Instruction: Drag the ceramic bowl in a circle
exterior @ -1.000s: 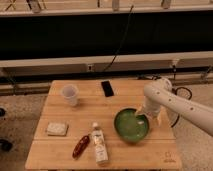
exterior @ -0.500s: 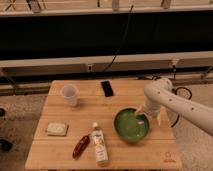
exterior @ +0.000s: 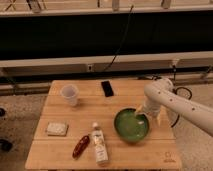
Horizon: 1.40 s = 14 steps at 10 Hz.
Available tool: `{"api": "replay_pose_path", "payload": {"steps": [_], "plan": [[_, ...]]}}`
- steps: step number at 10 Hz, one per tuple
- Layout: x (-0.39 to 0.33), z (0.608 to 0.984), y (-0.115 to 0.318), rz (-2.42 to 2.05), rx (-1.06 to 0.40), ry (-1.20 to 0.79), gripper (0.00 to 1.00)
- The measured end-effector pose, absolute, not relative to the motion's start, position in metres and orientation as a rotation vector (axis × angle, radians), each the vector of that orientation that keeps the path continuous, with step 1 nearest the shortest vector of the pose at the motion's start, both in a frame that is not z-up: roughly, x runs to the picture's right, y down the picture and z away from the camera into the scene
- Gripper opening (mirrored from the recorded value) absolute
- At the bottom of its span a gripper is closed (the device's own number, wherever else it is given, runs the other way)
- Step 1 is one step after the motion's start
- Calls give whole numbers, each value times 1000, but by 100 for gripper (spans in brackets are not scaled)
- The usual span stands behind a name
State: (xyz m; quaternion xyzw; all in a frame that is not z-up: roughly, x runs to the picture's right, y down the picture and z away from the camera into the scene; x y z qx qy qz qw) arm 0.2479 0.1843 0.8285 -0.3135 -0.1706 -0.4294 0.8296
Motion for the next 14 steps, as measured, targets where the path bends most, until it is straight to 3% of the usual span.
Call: {"api": "replay_pose_path", "payload": {"steps": [14], "plan": [[246,828,185,-878,-638,-387,80]]}}
